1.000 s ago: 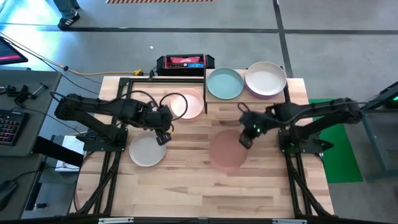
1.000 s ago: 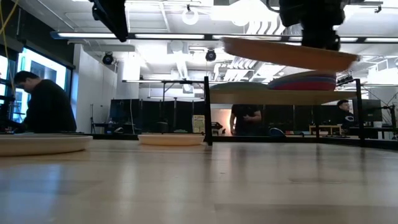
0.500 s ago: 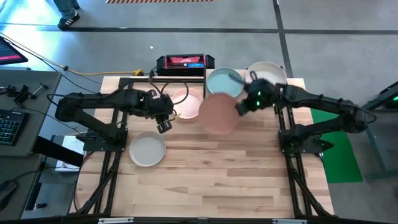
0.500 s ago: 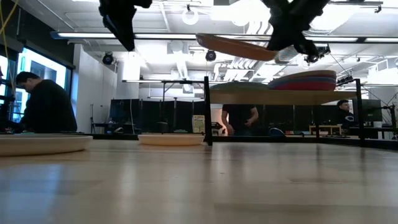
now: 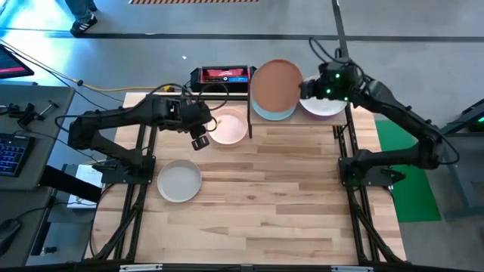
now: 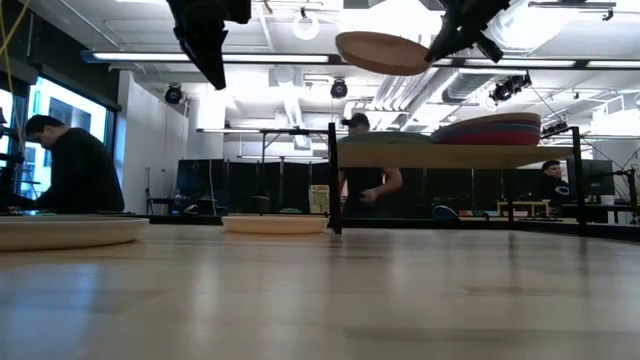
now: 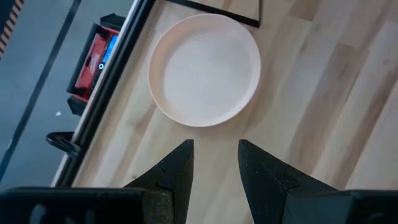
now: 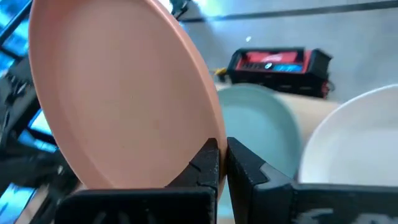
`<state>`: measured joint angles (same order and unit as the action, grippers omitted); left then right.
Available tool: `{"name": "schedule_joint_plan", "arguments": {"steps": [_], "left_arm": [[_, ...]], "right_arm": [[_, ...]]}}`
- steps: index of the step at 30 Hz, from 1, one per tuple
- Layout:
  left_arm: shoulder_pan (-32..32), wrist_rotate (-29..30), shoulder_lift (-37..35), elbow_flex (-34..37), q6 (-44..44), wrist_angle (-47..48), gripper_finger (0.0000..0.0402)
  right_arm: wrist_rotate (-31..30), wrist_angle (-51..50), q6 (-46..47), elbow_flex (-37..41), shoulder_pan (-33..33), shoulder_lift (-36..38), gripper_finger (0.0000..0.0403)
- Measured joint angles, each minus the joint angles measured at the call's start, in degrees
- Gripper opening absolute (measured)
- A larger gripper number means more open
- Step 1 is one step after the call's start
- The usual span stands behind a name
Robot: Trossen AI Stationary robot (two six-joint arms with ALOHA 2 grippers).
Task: Place and stack plates onto a shelf
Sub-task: Stack the brown plate on top of the light blue plate on the shelf
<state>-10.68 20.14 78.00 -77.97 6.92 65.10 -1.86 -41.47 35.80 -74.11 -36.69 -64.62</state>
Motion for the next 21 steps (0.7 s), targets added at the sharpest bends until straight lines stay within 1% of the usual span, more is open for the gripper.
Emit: {"name": "schedule_joint_plan", "arguments": {"steps": [6, 10, 13, 16, 21], "left_arm": [[-1.6, 0.0, 0.0, 0.0, -1.6, -0.1, 0.0117], [-2.2, -0.1, 0.0, 0.0, -2.2, -0.3, 0.0117], [-2.5, -0.1, 0.0, 0.0, -2.2, -0.6, 0.0117], [-2.5, -0.1, 0.0, 0.0, -2.3, -0.7, 0.0117], [-2.5, -0.3, 0.0, 0.0, -1.5, -0.8, 0.0117]], "right_arm": [[-1.0, 0.1, 0.4, -0.6, -5.2, -0.6, 0.0], [-1.1, 0.1, 1.7, -0.6, -7.7, -2.7, 0.0], [-0.7, 0.1, 1.6, -0.6, -8.1, -5.0, 0.0], [1.8, 0.0, 1.4, -0.6, -8.0, -7.3, 0.0], [3.5, -1.5, 1.4, -0.6, -8.1, -10.4, 0.0]]}}
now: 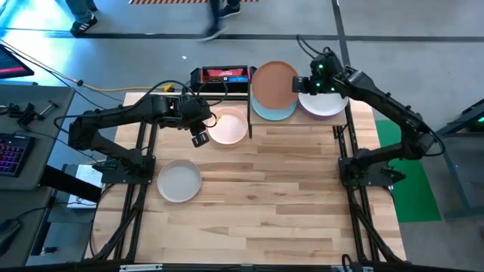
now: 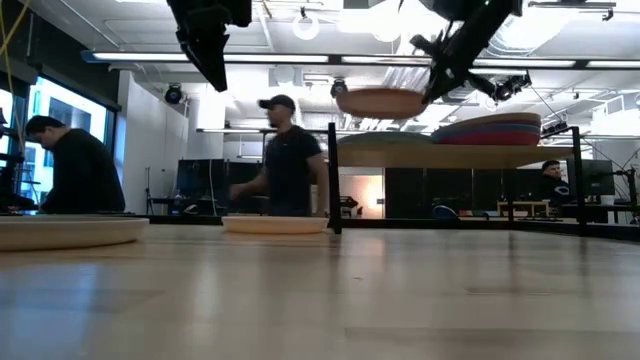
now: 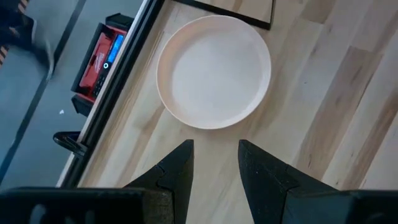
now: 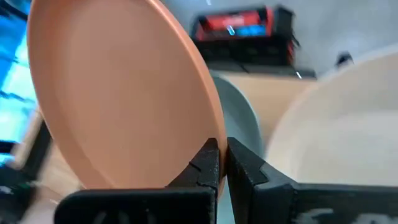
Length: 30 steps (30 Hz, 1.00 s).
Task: Place and stack plates onto a shelf
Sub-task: Stack the brown plate on top of the light blue plate on the shelf
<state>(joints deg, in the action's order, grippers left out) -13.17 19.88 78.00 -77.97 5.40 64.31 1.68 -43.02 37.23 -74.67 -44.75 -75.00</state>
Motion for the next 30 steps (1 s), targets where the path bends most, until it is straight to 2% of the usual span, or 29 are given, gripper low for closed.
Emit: {"name": "schedule_joint_plan", "arguments": {"steps": [13, 30], "left_arm": [[0.0, -2.1, 0.0, 0.0, 2.7, -1.0, 0.0117], [0.0, -2.2, 0.0, 0.0, 2.8, -0.9, 0.0117]], "right_arm": [[0.3, -4.7, -2.7, 0.0, 0.0, -5.1, 0.0], [0.1, -4.3, -2.7, 0.0, 0.0, -6.1, 0.0001]]}}
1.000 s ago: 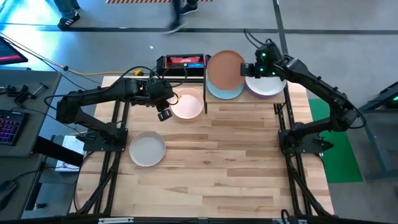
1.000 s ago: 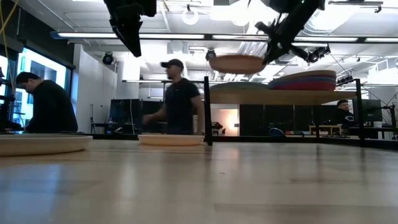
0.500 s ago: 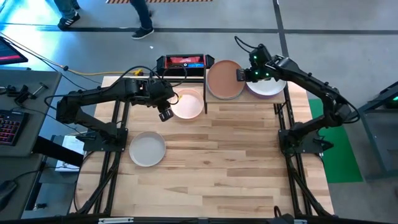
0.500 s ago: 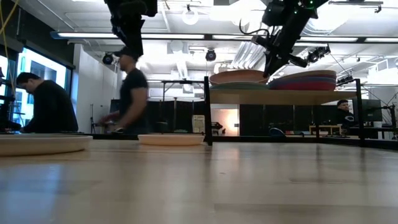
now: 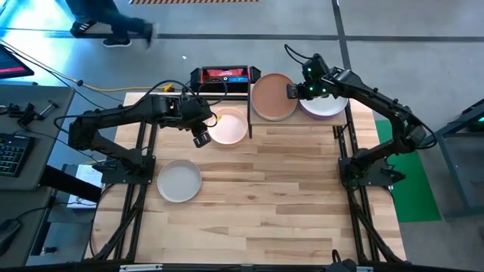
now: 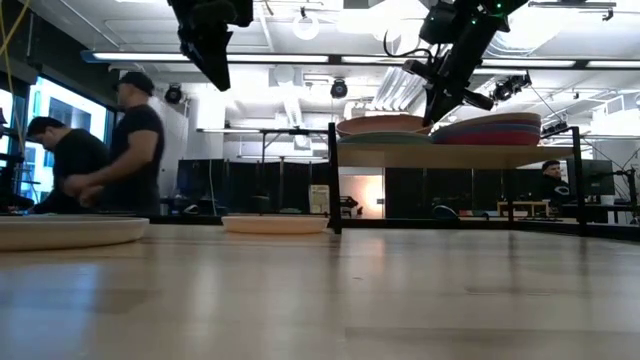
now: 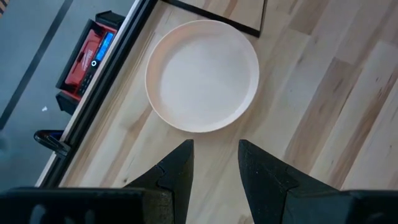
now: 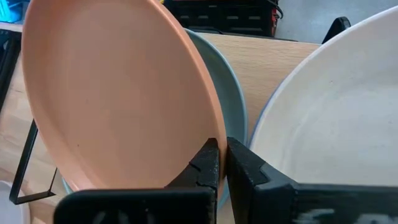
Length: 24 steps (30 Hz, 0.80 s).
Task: Place and stack plates onto a shelf
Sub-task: Stack the brown plate on top of the light blue plate on the shelf, then stack the light orange plate on top of the brown plate on the shelf
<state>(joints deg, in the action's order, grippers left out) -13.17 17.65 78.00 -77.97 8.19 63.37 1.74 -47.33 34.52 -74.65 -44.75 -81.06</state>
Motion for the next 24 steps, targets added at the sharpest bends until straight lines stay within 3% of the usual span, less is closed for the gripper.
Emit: {"name": "schedule_joint_plan", "arguments": {"steps": [12, 24], "left_arm": [[0.0, 0.0, 0.0, 0.0, -0.9, 0.0, 0.0117], [0.0, -0.5, 0.0, 0.0, -1.0, 0.0, 0.0117]], "right_arm": [[0.0, 0.0, 0.1, 0.0, 0.0, 0.0, 0.0067], [0.3, -3.0, -1.3, -5.5, 0.1, 0.0, 0.0071]]}}
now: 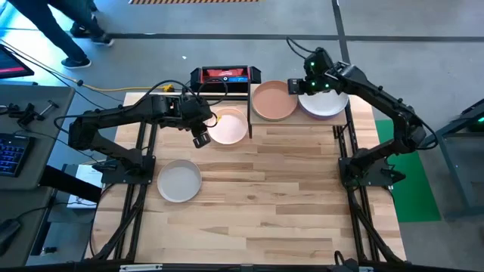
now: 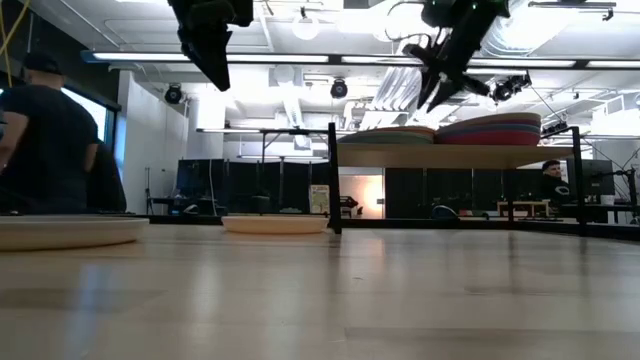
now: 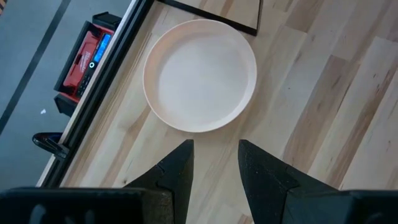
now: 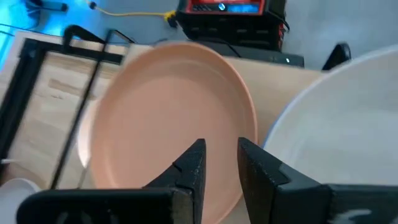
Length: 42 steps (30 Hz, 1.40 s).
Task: Place and stack plates onto a shelf
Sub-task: Stack the light orange plate on top of the brown plate on the shelf
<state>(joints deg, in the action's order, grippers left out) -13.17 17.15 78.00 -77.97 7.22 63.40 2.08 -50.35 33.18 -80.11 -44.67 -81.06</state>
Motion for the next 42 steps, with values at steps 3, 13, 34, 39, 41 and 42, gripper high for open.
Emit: {"name": "schedule_joint_plan", "arguments": {"steps": [3, 13, 34, 39, 41, 42], "left_arm": [[0.0, 0.0, 0.0, 0.0, -1.7, 0.0, 0.0117], [0.0, -2.6, 0.0, 0.0, -5.2, -0.1, 0.0117], [-3.4, -6.3, 2.9, 20.6, -39.4, -23.1, 0.0117], [-3.4, -6.3, 7.2, 21.3, -42.5, -26.3, 0.0117], [-3.4, -6.3, 9.1, 21.3, -43.2, -27.6, 0.0117], [-3.4, -6.3, 10.2, 21.3, -43.6, -28.6, 0.0117]], "right_arm": [[0.0, -2.5, -1.3, -3.5, 0.6, 0.0, 0.0071], [0.1, -11.0, -5.2, -11.7, 6.0, 0.0, 0.0071], [0.1, -15.9, -5.2, -11.8, 17.0, 0.0, 0.0071], [0.1, -16.0, -5.2, -11.8, 17.6, 0.0, 0.0071], [-0.1, -16.2, -5.1, -11.8, 17.8, 0.0, 0.0071], [-0.1, -16.2, -5.2, -11.8, 17.8, 0.0, 0.0071]]}}
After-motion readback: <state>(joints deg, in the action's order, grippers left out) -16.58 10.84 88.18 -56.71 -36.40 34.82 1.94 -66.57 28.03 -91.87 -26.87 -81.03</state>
